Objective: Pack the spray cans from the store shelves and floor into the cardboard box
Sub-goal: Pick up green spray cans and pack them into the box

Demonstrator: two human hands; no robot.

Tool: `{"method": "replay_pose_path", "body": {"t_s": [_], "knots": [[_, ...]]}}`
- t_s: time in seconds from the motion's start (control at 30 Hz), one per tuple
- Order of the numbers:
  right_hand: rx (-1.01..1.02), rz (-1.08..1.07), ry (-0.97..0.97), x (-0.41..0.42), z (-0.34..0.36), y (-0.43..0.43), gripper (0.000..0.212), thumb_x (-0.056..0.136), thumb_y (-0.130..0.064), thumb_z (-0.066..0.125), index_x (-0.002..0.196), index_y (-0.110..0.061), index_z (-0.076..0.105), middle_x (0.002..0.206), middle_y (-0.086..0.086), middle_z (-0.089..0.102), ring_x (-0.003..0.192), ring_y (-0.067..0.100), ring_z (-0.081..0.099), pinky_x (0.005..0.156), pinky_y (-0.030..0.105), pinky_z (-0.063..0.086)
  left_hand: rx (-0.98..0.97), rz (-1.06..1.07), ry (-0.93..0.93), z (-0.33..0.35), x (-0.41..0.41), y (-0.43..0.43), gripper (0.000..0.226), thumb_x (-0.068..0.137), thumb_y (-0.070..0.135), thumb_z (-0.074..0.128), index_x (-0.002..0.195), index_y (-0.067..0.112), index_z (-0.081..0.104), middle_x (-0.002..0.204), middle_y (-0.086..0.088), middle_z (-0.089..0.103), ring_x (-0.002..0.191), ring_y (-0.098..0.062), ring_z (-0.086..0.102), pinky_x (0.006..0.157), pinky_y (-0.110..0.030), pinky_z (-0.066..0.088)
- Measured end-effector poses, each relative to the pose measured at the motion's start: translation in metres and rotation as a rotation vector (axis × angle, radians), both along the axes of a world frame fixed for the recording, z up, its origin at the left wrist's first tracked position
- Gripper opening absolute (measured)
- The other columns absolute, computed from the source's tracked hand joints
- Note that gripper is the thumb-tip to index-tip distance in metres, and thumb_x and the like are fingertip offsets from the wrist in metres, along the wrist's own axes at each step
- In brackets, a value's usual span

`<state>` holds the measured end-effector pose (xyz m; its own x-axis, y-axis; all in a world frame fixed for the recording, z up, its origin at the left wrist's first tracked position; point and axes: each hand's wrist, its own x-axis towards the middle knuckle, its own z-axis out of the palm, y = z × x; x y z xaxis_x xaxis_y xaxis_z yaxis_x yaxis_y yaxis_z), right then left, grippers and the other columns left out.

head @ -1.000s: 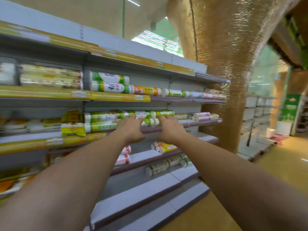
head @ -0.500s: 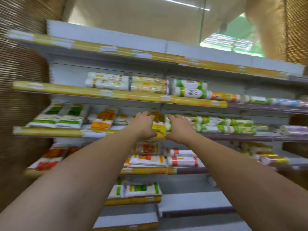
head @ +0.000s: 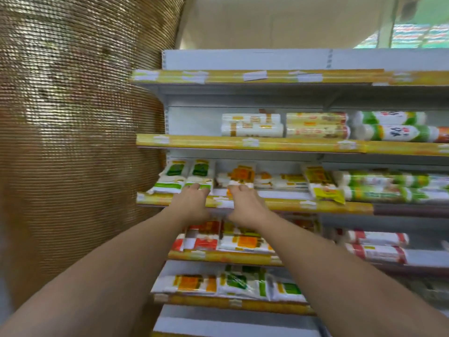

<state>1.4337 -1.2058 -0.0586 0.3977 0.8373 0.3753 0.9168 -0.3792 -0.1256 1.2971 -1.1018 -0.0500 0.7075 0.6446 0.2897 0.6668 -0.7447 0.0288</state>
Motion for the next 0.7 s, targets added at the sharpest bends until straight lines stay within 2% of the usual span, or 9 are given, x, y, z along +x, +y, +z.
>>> {"method": "replay_pose_path", "body": {"t_s": [0.13,0.23,0.37,0.47,0.57,0.63,0.7], "knots": [[-0.064,0.068,0.056,-0.042,-0.02,0.058,0.084,0.087,-0.035,0.073,0.157,-0.026,0.027,0.152,0.011,0.038,0.136,0.037,0.04,0.102,0.05,0.047,-0.011,0.047,0.028,-0.025,-0.046,0.051,0.076,0.086,0.055,0.066,0.149,0.021,0.041,0.154,-0.013,0.037,0.14,-0.035,0.038,0.108,-0.052,0.042],[-0.085,0.108,0.081,-0.07,-0.037,0.097,0.084,0.084,-0.038,0.076,0.154,-0.024,0.031,0.147,0.01,0.042,0.134,0.037,0.041,0.103,0.051,0.047,-0.074,0.079,0.048,-0.04,-0.076,0.082,0.073,0.082,0.055,0.068,0.142,0.021,0.046,0.148,-0.009,0.04,0.136,-0.034,0.039,0.106,-0.052,0.043],[-0.144,0.177,0.111,-0.098,-0.06,0.141,0.083,0.084,-0.044,0.074,0.153,-0.022,0.033,0.153,0.011,0.037,0.136,0.038,0.039,0.108,0.05,0.042,-0.154,0.123,0.04,-0.064,-0.104,0.118,0.083,0.069,0.061,0.058,0.142,0.024,0.047,0.144,-0.006,0.042,0.137,-0.033,0.038,0.104,-0.053,0.045],[-0.21,0.221,0.125,-0.112,-0.085,0.174,0.088,0.084,-0.05,0.073,0.155,-0.025,0.029,0.155,0.012,0.035,0.137,0.039,0.039,0.11,0.05,0.04,-0.223,0.166,0.033,-0.086,-0.118,0.14,0.088,0.068,0.065,0.054,0.143,0.02,0.046,0.143,-0.008,0.043,0.138,-0.035,0.038,0.106,-0.054,0.042],[-0.27,0.28,0.145,-0.123,-0.122,0.215,0.084,0.083,-0.037,0.075,0.154,-0.026,0.032,0.148,0.01,0.042,0.132,0.037,0.044,0.1,0.043,0.045,-0.312,0.234,0.024,-0.115,-0.132,0.166,0.095,0.066,0.068,0.05,0.145,0.016,0.044,0.143,-0.011,0.043,0.139,-0.037,0.037,0.107,-0.054,0.042],[-0.28,0.323,0.163,-0.13,-0.14,0.235,0.072,0.082,-0.034,0.073,0.145,-0.028,0.041,0.137,0.009,0.05,0.124,0.036,0.052,0.09,0.041,0.049,-0.331,0.268,0.013,-0.131,-0.14,0.18,0.098,0.064,0.07,0.047,0.146,0.016,0.044,0.143,-0.013,0.044,0.137,-0.038,0.039,0.107,-0.053,0.042],[-0.317,0.371,0.186,-0.14,-0.17,0.268,0.066,0.082,-0.033,0.072,0.141,-0.03,0.045,0.133,0.008,0.053,0.123,0.035,0.054,0.089,0.041,0.052,-0.376,0.337,0.007,-0.159,-0.149,0.204,0.093,0.072,0.069,0.052,0.149,0.018,0.041,0.148,-0.015,0.041,0.139,-0.039,0.037,0.109,-0.055,0.04]]}}
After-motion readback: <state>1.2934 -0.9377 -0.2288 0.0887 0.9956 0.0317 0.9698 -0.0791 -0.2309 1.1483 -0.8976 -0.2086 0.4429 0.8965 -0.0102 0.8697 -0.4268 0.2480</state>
